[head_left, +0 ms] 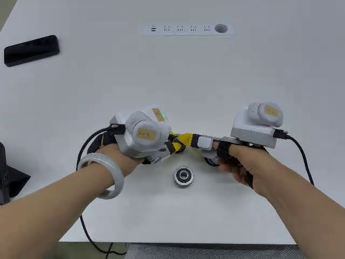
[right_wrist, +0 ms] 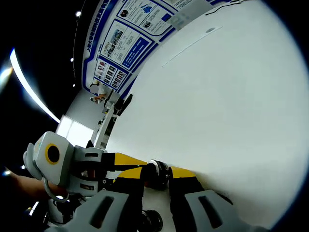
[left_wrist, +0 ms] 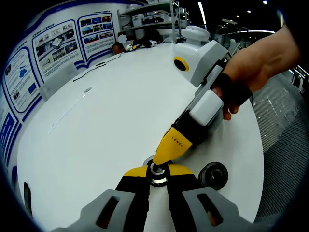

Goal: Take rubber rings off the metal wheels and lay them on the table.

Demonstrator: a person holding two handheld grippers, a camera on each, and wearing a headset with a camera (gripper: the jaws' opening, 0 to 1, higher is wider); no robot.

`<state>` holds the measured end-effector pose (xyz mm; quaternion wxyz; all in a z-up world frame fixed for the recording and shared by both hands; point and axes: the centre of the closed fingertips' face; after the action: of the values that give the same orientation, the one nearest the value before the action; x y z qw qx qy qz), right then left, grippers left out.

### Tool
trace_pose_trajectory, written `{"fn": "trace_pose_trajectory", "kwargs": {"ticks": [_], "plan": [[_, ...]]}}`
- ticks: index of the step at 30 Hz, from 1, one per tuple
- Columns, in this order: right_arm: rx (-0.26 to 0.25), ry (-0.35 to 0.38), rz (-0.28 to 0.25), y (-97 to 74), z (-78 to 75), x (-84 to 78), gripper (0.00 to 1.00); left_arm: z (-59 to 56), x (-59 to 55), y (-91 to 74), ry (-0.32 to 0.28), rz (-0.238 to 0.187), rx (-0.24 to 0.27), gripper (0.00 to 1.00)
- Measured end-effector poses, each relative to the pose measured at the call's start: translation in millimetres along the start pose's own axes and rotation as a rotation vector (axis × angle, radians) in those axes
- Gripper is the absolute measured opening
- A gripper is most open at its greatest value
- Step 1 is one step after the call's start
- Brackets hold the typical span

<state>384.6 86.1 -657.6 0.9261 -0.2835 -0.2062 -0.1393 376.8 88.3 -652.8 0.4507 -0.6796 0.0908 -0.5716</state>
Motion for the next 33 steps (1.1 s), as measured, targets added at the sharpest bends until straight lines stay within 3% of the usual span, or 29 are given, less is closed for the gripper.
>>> {"fn": "trace_pose_trajectory", "kwargs": {"ticks": [8, 15, 22, 29, 33], "plan": [[0.024, 0.028, 0.002, 1.2, 4.4, -0.8, 0.23, 0.6, 0.0, 0.4, -0.001, -0.003, 0.001, 0.14], [0.053, 0.05, 0.024, -9.0, 9.7, -5.9, 0.21, 0.5, 0.2, 0.2, -0.001, -0.004, 0.002, 0.14], [0.052, 0.023, 0.013, -12.2, 10.9, -2.8, 0.23, -0.2, 0.4, -0.5, -0.001, -0.003, 0.002, 0.14], [0.057, 0.023, 0.006, -10.9, 10.2, 0.5, 0.17, 0.1, 0.1, -1.1, -0.001, -0.002, 0.004, 0.14], [0.039, 0.012, 0.012, -6.9, 5.4, -1.2, 0.22, 0.0, -0.1, -1.0, -0.001, -0.001, 0.005, 0.14]]}}
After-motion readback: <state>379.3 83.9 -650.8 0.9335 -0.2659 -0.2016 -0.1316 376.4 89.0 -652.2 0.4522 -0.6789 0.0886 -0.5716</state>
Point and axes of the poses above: the centre of the closed fingertips' face, and the gripper's own axes: y roughly forward along the fingers, z roughly to its left, x roughly out of its top, and after that the axes turned 1 degree about -y, right-handed
